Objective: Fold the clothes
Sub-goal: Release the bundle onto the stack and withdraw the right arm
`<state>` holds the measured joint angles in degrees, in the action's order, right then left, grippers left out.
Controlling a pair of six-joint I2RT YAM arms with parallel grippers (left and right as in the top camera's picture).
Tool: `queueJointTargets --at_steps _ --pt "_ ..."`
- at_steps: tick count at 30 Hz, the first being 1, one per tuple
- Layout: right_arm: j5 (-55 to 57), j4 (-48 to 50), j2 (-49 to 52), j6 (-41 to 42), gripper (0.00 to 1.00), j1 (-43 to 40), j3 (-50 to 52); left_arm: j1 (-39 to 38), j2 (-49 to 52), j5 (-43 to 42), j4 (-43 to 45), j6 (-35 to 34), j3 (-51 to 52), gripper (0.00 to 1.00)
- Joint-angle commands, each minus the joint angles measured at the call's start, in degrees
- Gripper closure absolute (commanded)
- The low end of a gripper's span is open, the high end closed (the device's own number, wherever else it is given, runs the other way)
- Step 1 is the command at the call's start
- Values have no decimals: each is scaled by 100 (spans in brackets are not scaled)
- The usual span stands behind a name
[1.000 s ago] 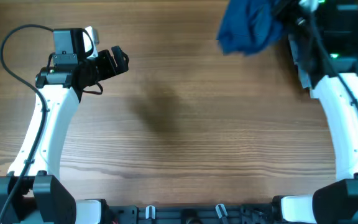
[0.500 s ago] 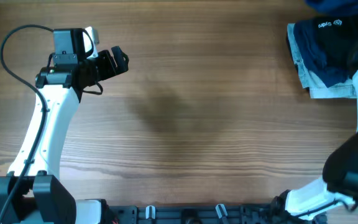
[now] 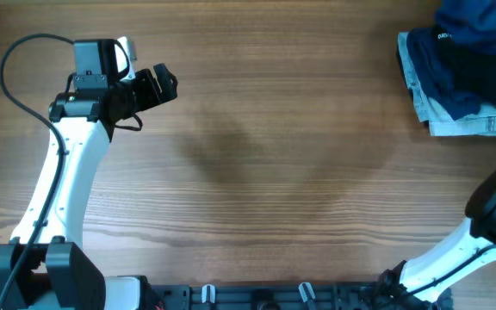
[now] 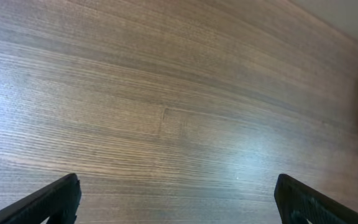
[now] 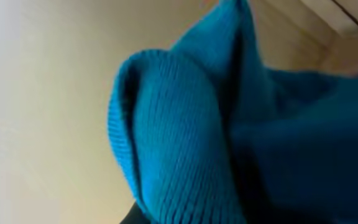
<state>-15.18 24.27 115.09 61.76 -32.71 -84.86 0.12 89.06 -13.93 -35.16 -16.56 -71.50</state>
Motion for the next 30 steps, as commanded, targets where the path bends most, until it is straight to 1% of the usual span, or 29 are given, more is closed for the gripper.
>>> queueJointTargets --at_steps 1,3,4,6,9,10,13,14,16,17,19,20,22,23,25,27,30 --pt "-1115 -599 -24 -179 96 -197 -129 37 33 52 22 136 -7 0" --pt "-1821 -1292 -72 -188 95 -356 -129 37 33 52 22 136 -7 0" --pt "-1851 -1764 -129 -297 90 -431 -129 37 33 52 24 136 -7 0" --pt "-1738 -2500 -286 -756 85 -529 -129 37 33 52 22 136 -7 0" --pt "-1187 -3803 -601 -1314 83 -704 -129 37 33 52 61 136 -7 0" --pt "-1139 -4120 -717 -1574 80 -765 -129 37 33 52 83 136 -7 0" --pt "-1235 -4476 -994 -1971 69 -890 -129 37 33 52 107 136 -7 0" --pt "-1340 -4505 -1158 -2159 59 -918 -129 37 33 52 109 138 -7 0" --pt "-1327 -4618 -1537 -2455 1 -927 -129 37 33 52 107 136 -7 0" --pt "-1257 -4774 -1694 -2485 1 -927 -129 37 33 52 107 138 -7 0" --pt "-1333 -4868 -1939 -3097 0 -927 -129 37 33 52 107 138 -7 0" --pt "-1578 -4741 -2026 -3729 1 -918 -129 37 33 52 107 138 -7 0" --pt "-1941 -4273 -2046 -5311 0 -785 -129 37 33 52 118 138 -7 0" --pt "-1744 -4035 -2031 -6177 1 -636 -129 37 33 52 125 138 -7 0" --pt "-863 -3346 -1926 -7062 0 -304 -129 37 33 52 127 138 -7 0" --pt "-212 -2520 -1665 -7735 0 -9 -129 37 33 55 127 138 -7 0" --pt "-68 -1513 -1134 -7932 0 105 -129 37 33 59 129 140 0 0"
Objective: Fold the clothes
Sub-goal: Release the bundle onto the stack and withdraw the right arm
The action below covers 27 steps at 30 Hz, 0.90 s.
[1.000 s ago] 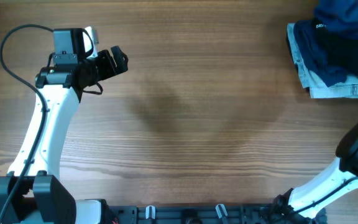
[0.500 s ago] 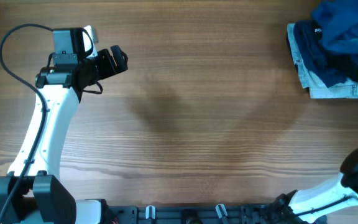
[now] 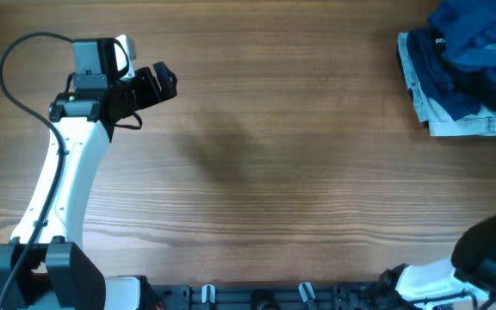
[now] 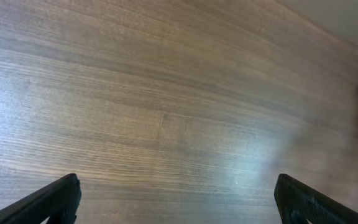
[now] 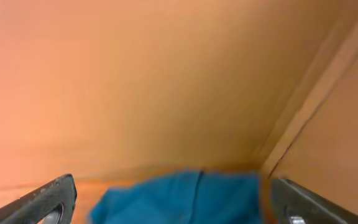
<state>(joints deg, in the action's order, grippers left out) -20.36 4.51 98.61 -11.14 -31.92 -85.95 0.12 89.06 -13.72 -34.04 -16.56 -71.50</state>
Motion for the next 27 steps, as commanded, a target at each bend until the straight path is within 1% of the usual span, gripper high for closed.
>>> queueJointTargets --at_steps 1,3,5,7,9,11,14,16,20,21,23,27 --pt "455 800 756 -616 2 26 -20 37 33 94 13 140 2 0" --pt "778 1283 1292 -461 2 7 -20 37 33 162 13 138 2 0" --pt "809 1346 1882 -317 0 -55 -20 37 33 162 13 138 2 0" --pt "671 1241 2468 181 0 -175 -20 37 33 160 13 138 2 0" --pt "310 955 3073 472 0 -302 -20 37 33 160 13 138 2 0" --pt "278 433 3595 525 0 -365 -20 37 33 160 13 136 2 0" --pt "210 -22 3987 367 0 -369 -17 37 33 162 15 138 2 0" --pt "94 -111 4017 367 0 -369 -20 37 35 162 17 138 2 0" --pt "-404 -186 3578 450 0 -369 -20 37 35 162 13 138 2 0" --pt "-420 -254 3259 688 0 -369 -22 37 35 162 13 138 2 0" --pt "-420 -365 2691 868 0 -369 -22 37 33 162 17 138 2 0" --pt "-413 -691 699 968 0 -369 -22 37 33 162 173 140 2 0"
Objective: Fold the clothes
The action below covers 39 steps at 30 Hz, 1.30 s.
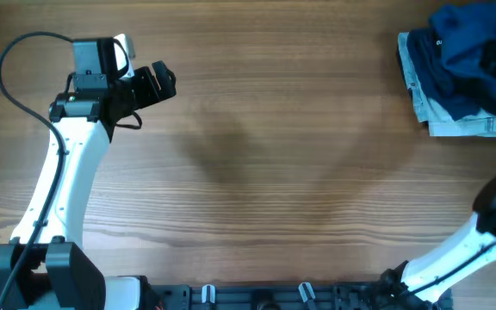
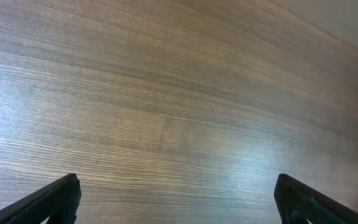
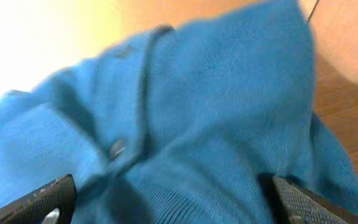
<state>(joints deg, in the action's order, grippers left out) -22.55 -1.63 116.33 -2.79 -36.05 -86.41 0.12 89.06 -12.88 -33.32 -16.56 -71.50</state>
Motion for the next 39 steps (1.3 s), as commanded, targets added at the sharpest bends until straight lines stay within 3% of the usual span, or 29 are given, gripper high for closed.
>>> queueJointTargets --at_steps 1,6,10,15,23,29,32,39 --pt "-192 -109 -1580 129 0 44 24 37 33 81 146 140 2 0" --pt "-916 -946 -3314 129 0 46 24 39 -59 79 308 332 -17 0" --pt "-1377 -1858 -4376 313 0 46 24 42 -997 81 306 442 -190 0" --pt "-1377 -2146 -4999 319 0 46 26 42 -1893 584 192 439 -190 0" --pt "-1353 -3314 -4649 317 0 46 28 0 -2083 203 -365 374 -190 0" --pt "-1353 -3576 -4162 319 0 46 72 0 -2081 -275 -1021 372 -190 3" --pt "-1353 -3576 -3836 319 0 46 72 52 -2081 50 -1814 376 -190 0" --pt "-1353 -3574 -3211 319 0 46 72 52 -2081 402 -1864 437 -190 0"
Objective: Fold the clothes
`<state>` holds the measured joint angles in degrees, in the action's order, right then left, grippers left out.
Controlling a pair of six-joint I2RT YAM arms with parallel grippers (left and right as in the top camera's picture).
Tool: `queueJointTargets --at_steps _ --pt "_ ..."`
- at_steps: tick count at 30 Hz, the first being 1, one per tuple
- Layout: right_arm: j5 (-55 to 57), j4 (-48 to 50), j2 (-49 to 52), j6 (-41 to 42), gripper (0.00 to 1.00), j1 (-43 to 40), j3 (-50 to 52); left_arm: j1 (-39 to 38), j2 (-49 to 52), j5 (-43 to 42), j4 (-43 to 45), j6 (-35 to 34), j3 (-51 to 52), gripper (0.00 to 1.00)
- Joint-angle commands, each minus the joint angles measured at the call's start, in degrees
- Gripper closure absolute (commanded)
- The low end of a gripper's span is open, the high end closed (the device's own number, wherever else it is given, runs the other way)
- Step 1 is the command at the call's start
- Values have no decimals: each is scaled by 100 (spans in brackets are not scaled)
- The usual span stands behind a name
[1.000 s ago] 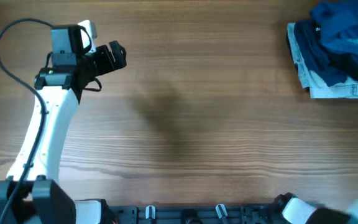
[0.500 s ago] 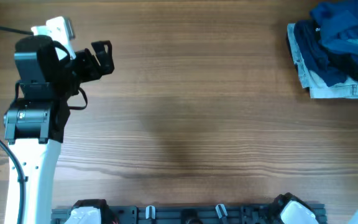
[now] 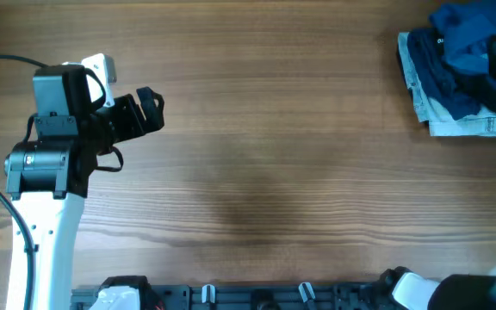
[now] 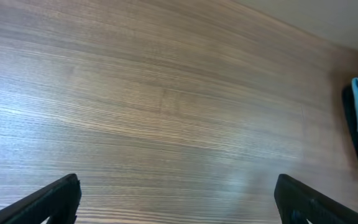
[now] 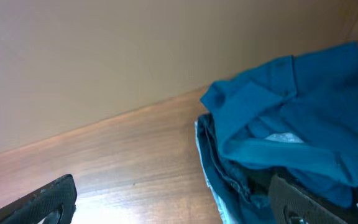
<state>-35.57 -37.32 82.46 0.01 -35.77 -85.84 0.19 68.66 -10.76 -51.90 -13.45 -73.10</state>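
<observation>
A heap of clothes (image 3: 459, 69) lies at the table's far right: a crumpled blue garment (image 5: 291, 118) on top of darker and pale denim pieces. My right gripper (image 5: 176, 205) is open and holds nothing, with the heap just ahead and by its right finger (image 5: 303, 202). My left gripper (image 3: 149, 112) is at the far left, also open (image 4: 179, 205) and empty above bare wood. The heap shows at the right edge of the left wrist view.
The wooden table (image 3: 274, 172) stretches between the left arm (image 3: 50, 164) and the heap. A beige wall (image 5: 104, 56) rises behind the table's far edge. A rail with clips (image 3: 257, 297) runs along the near edge.
My right gripper was close over the blue cloth and is now further back, with the whole heap in view. The left arm has shifted toward the near left, and its camera now catches the heap.
First the right wrist camera was filled by blue knit cloth. Then its open fingers faced the wall with blue cloth low in view, then sat close over the cloth. Now they are drawn back and empty. The blue garment changed shape on the heap.
</observation>
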Motion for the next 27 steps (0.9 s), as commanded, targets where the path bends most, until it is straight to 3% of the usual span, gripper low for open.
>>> queueJointTargets --at_steps 1,3,5,8,12,15,22,27 --pt "-50 -4 256 39 0 17 15 46 -44 210 -2 127 -31 0" --pt "-48 -4 365 39 0 17 15 39 -101 363 59 127 -17 0" --pt "-48 -4 437 39 0 17 15 22 -426 361 684 127 286 0" --pt "-48 -2 452 39 0 17 20 20 -1156 326 2387 127 1392 0" --pt "-48 -4 452 39 0 17 20 83 -2697 254 5394 127 4009 0" --pt "-48 -2 455 39 0 17 20 387 -3840 -267 6467 127 5646 0" --pt "-48 -4 455 42 0 17 20 455 -5641 -127 6435 129 7156 0" --pt "-48 -4 455 42 0 17 20 457 -6100 260 5132 129 7278 0"
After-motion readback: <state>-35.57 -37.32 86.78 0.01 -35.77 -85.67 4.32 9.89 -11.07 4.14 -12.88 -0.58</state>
